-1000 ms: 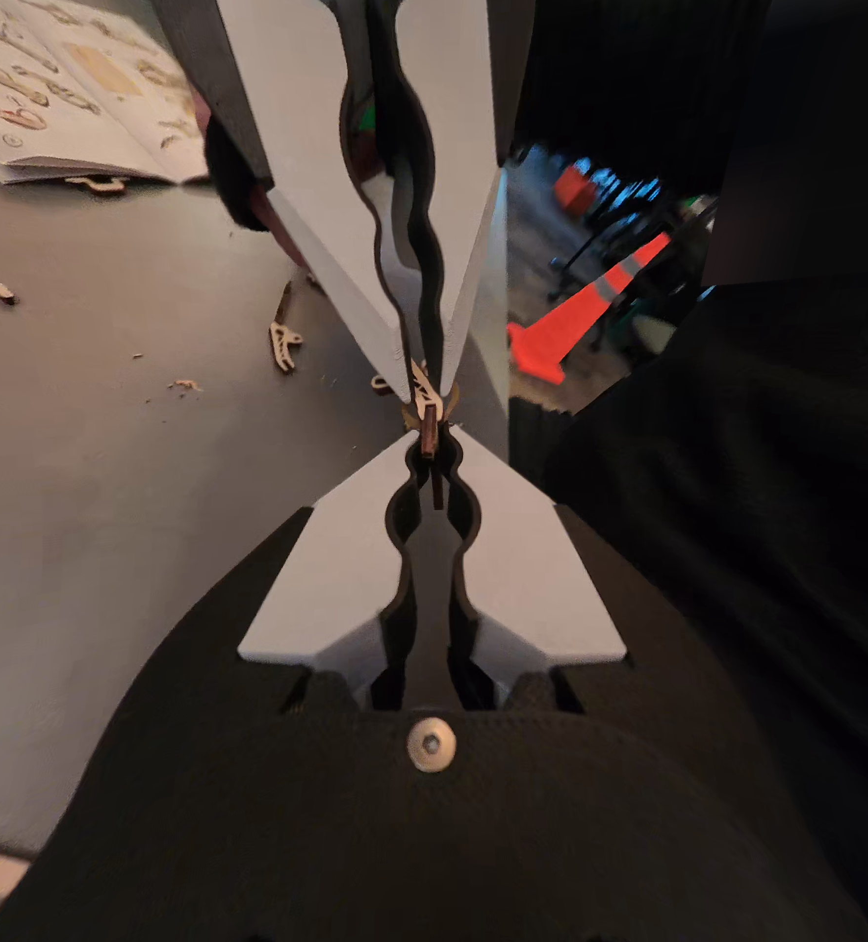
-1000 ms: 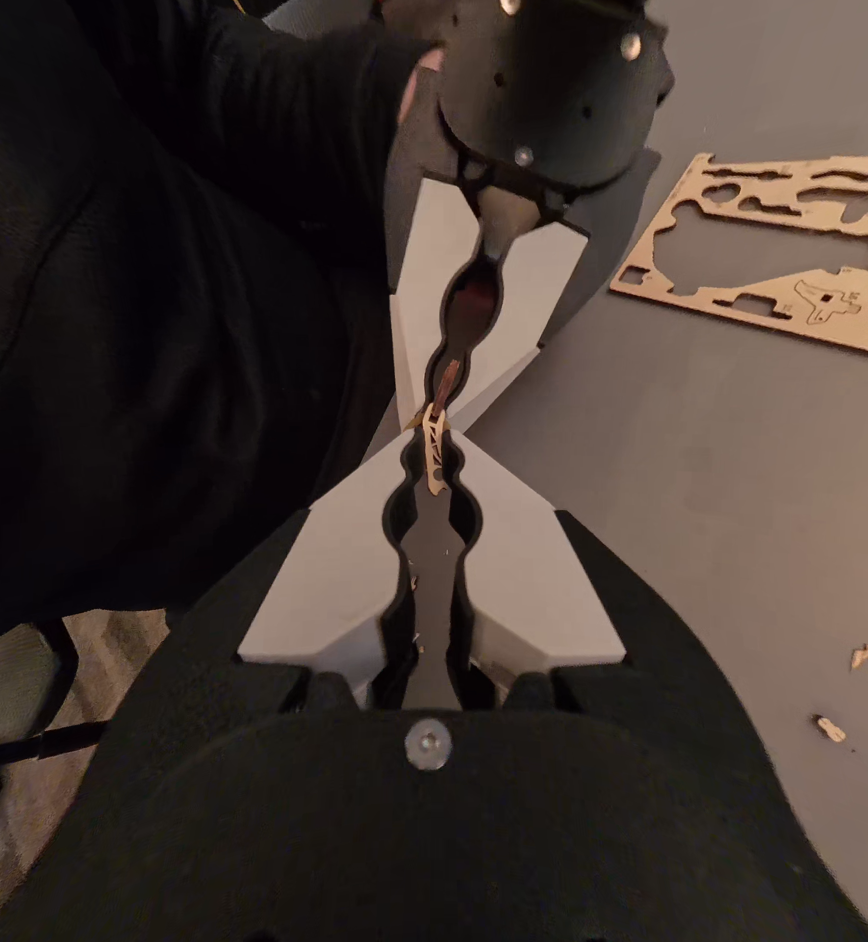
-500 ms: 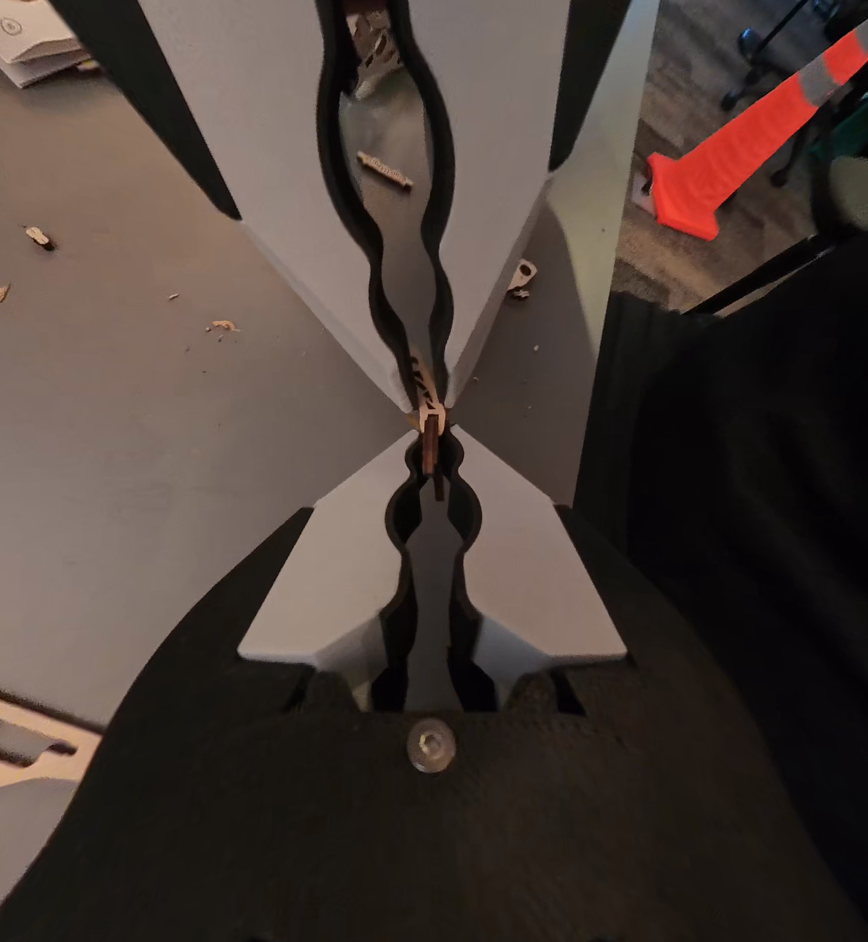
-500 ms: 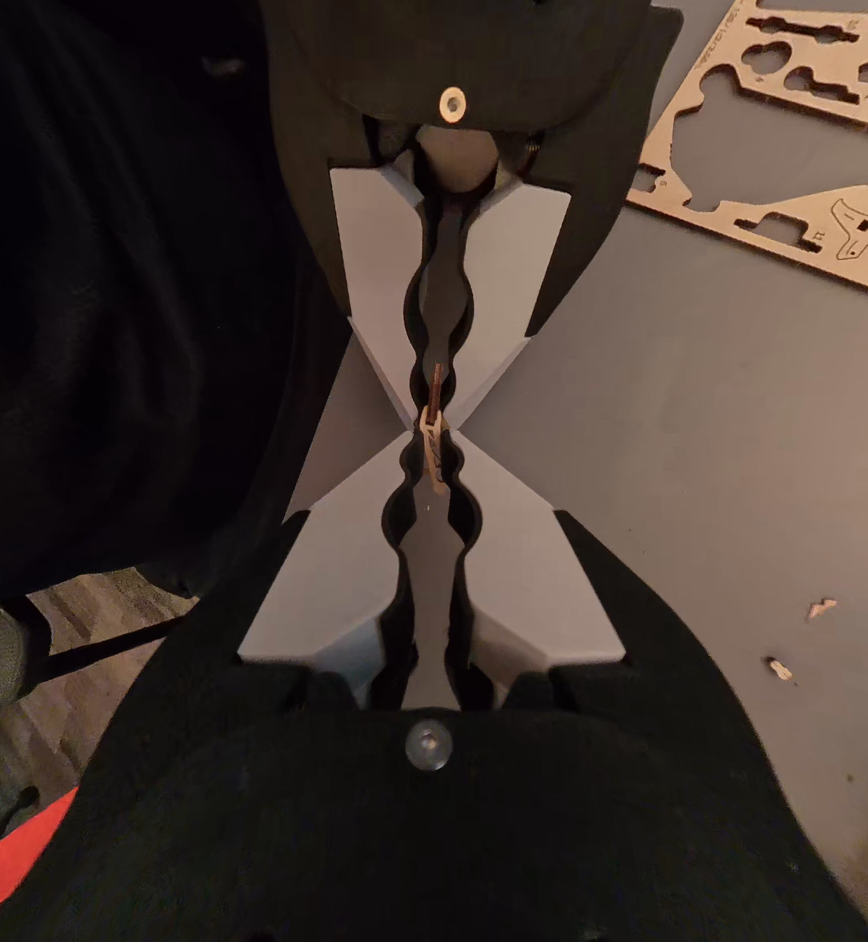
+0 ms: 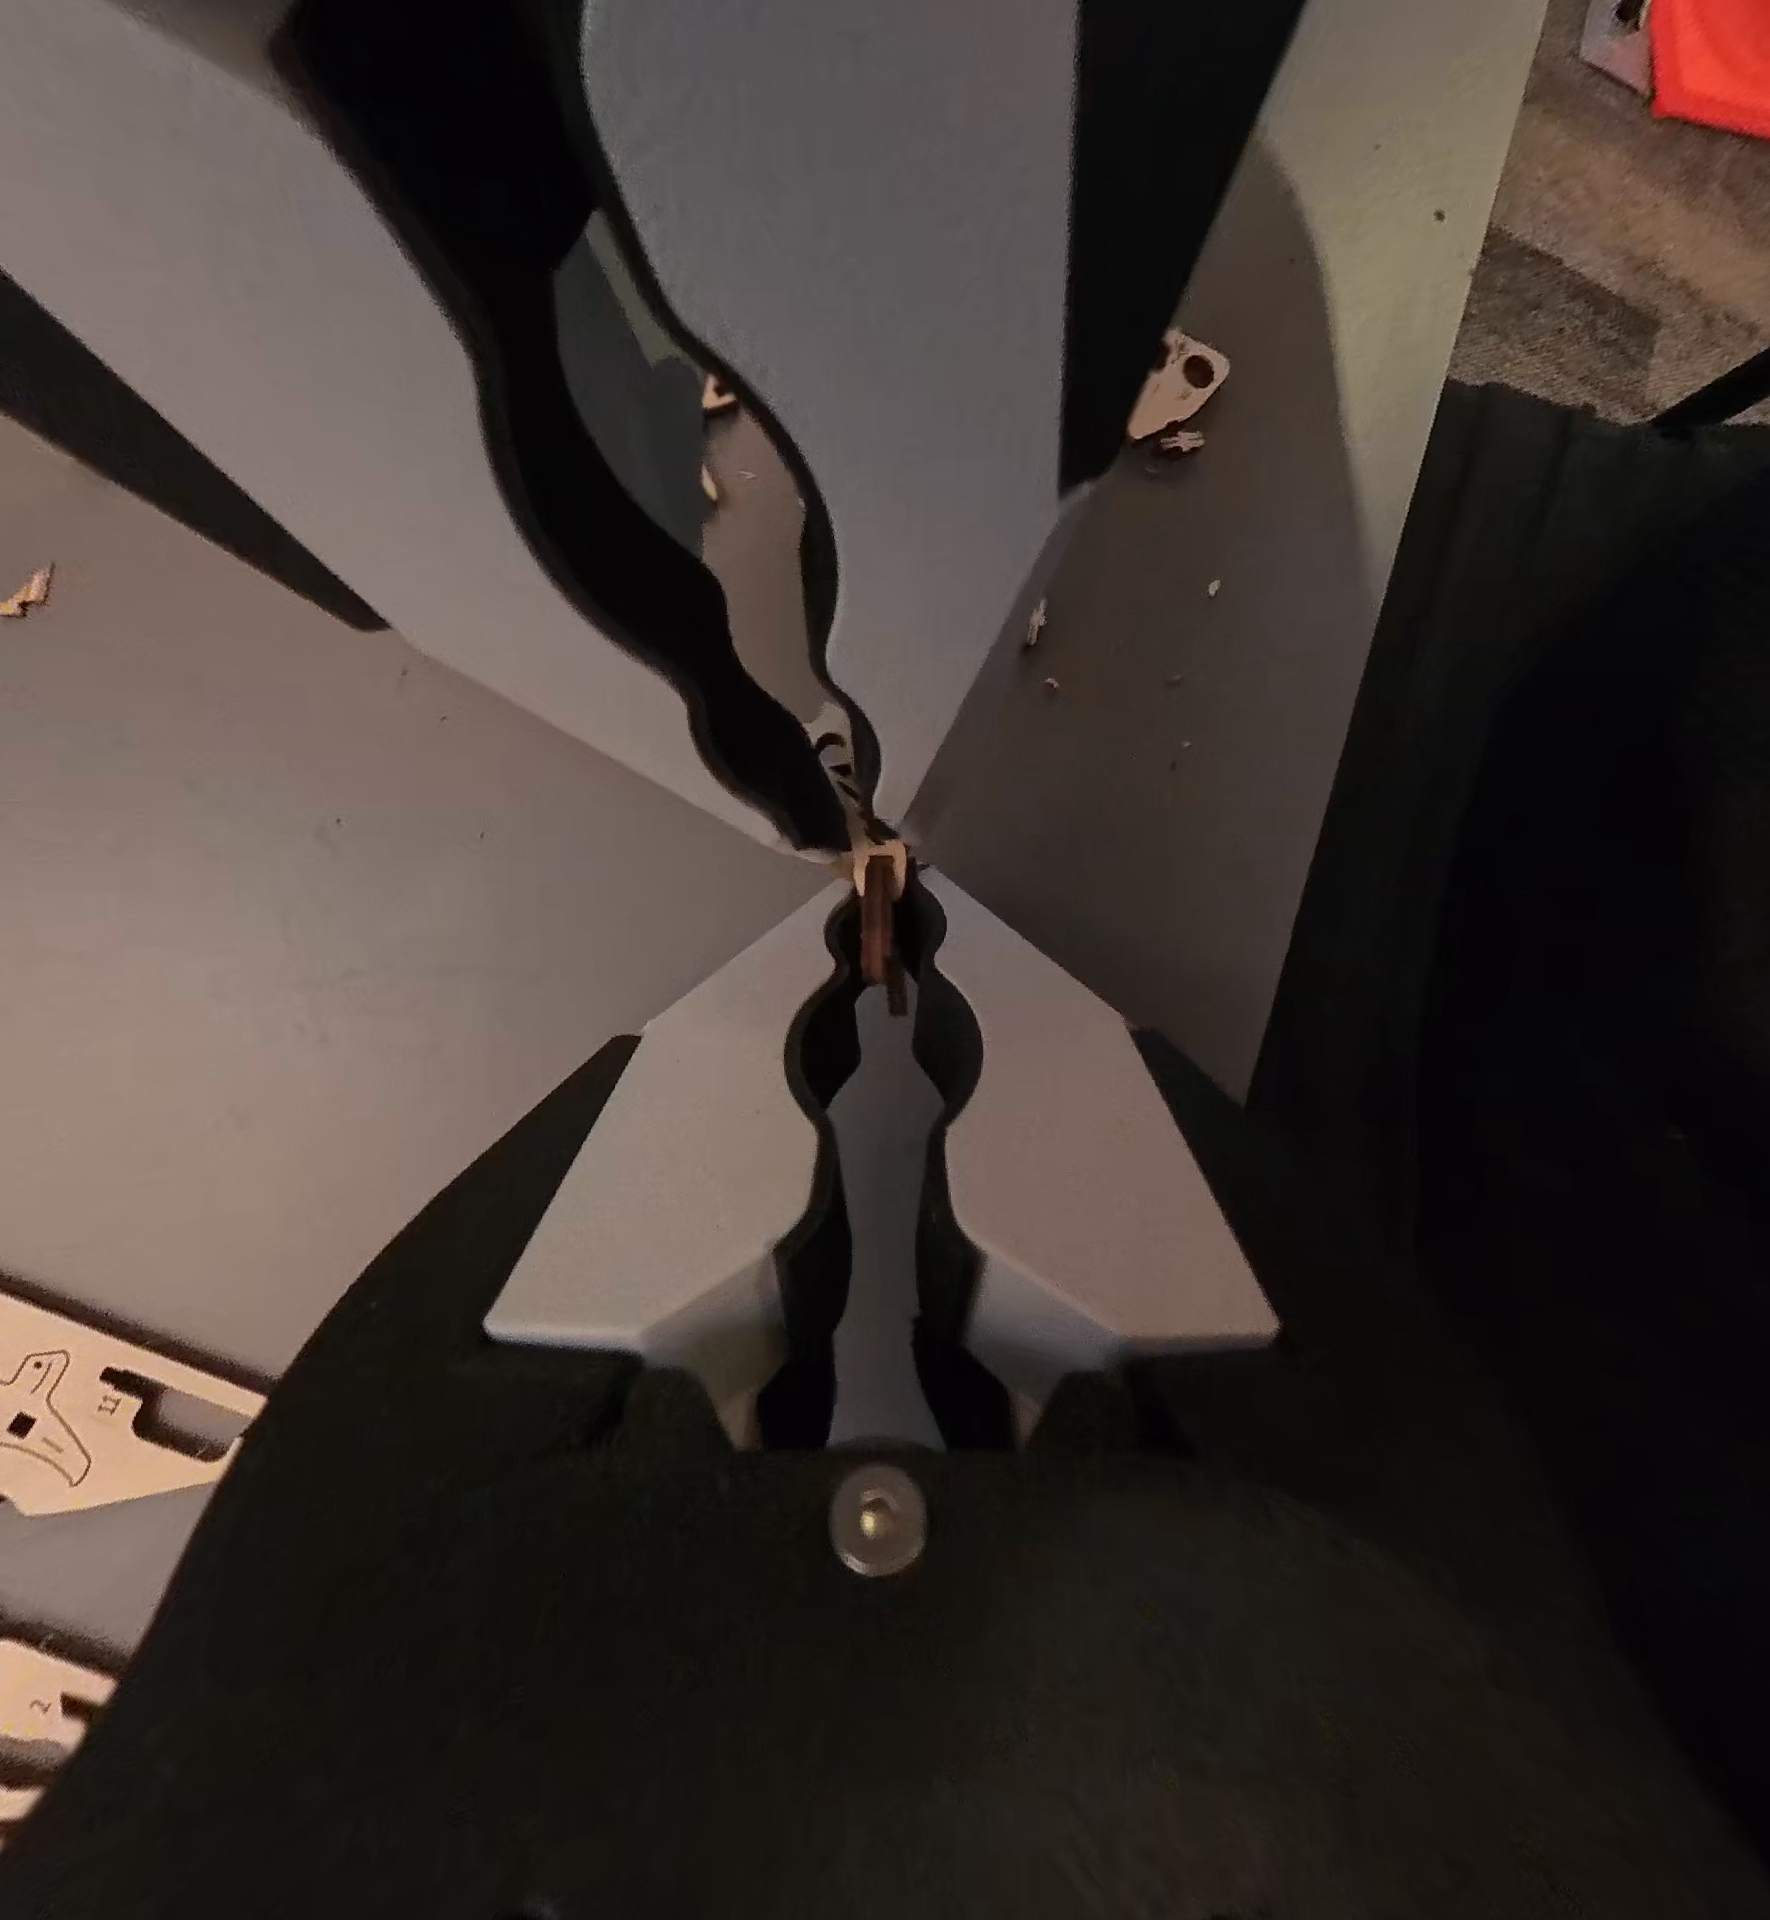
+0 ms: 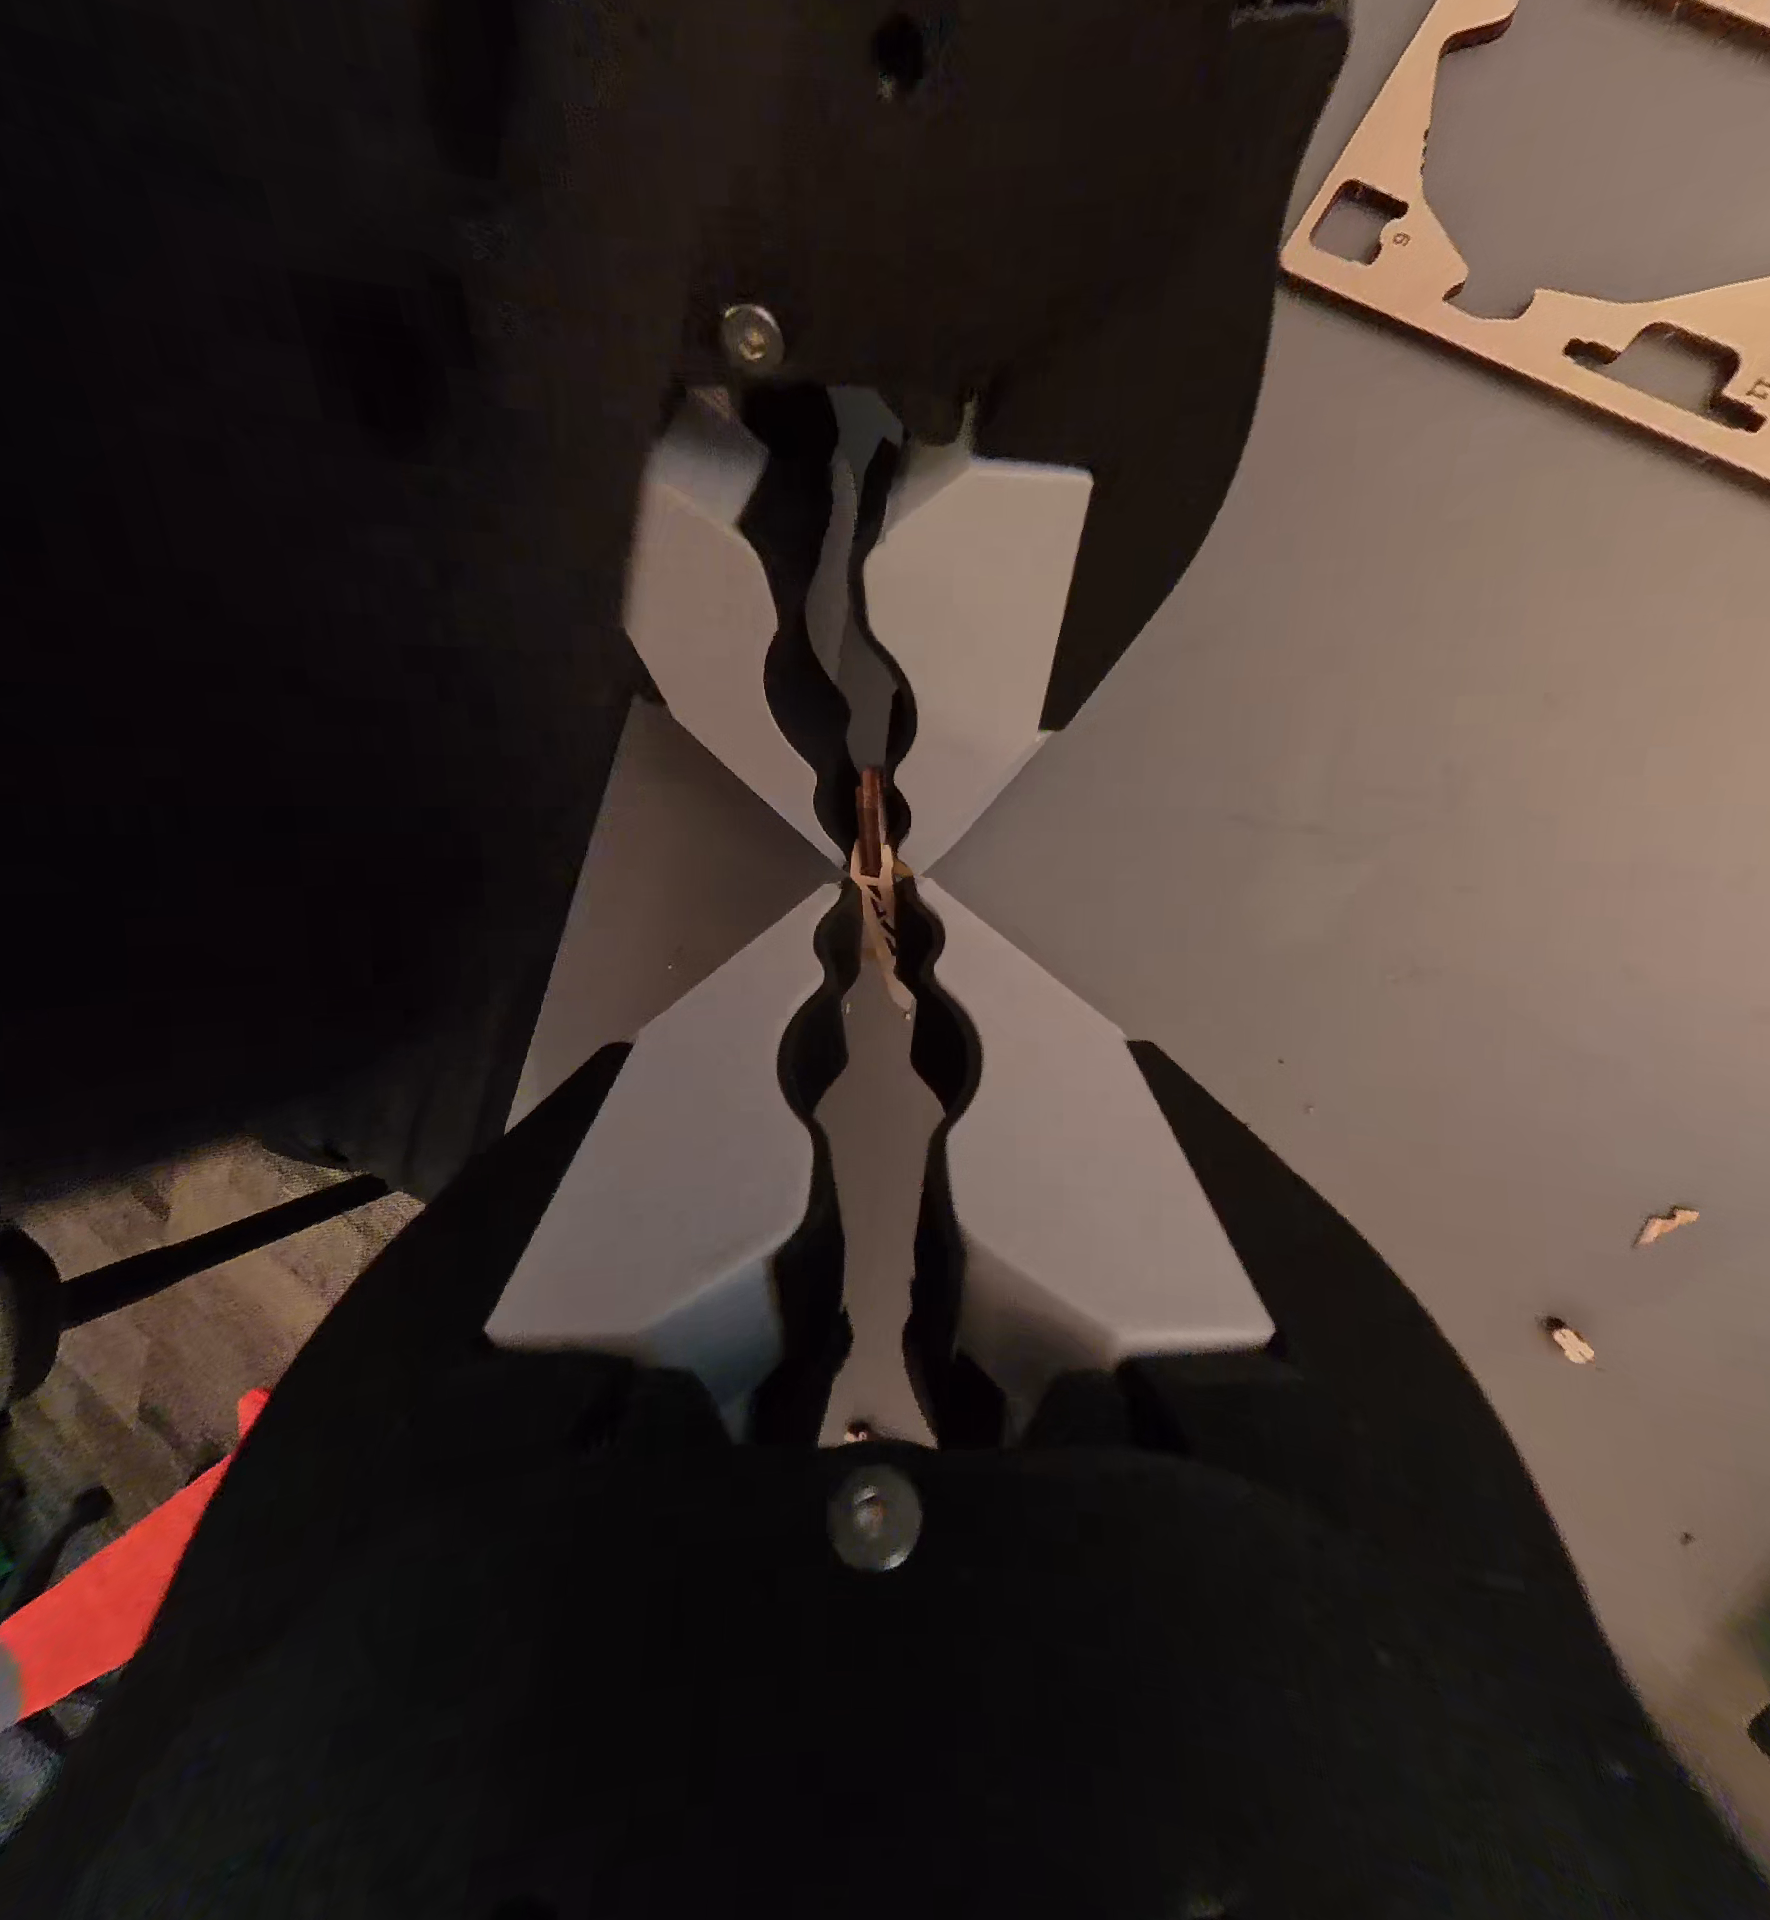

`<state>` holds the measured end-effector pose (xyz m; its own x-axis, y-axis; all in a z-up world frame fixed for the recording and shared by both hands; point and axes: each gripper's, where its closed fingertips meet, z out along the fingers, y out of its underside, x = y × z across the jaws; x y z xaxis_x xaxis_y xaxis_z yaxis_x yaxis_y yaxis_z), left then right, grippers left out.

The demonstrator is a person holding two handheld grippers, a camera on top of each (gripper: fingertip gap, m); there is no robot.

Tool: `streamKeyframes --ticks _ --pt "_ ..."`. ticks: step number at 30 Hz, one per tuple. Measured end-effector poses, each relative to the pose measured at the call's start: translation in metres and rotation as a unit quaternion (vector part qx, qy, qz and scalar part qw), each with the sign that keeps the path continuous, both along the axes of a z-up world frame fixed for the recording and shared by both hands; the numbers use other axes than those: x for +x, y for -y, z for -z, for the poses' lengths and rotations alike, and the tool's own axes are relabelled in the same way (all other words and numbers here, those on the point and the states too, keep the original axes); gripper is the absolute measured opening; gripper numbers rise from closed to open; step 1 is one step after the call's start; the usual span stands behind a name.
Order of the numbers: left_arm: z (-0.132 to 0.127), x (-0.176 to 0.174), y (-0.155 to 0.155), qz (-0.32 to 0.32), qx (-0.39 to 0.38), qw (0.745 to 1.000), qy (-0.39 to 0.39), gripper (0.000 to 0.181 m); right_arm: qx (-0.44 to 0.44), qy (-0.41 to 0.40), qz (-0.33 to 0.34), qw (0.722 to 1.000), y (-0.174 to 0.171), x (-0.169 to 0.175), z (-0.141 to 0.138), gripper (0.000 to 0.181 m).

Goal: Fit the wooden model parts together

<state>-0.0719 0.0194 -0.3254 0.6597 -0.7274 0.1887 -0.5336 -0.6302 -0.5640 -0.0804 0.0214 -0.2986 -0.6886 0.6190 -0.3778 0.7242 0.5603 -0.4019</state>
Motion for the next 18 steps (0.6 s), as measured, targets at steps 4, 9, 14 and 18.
streamKeyframes --ticks 4,9,14,18 --pt "0.003 0.003 0.002 0.007 -0.006 1.0 -0.001 0.002 -0.022 -0.001 0.011 1.0 0.002 0.002 0.004 0.003" --pt "-0.019 -0.004 -0.015 -0.049 0.042 0.996 0.063 0.012 -0.106 -0.054 0.096 0.988 -0.01 -0.006 -0.017 0.003" --pt "-0.049 -0.023 -0.03 -0.129 0.127 0.976 0.121 0.025 -0.188 -0.124 0.212 0.951 -0.025 -0.018 -0.045 0.003" --pt "-0.054 -0.027 -0.038 -0.156 0.202 0.965 0.065 0.028 -0.236 -0.157 0.283 0.916 -0.033 -0.023 -0.055 0.003"
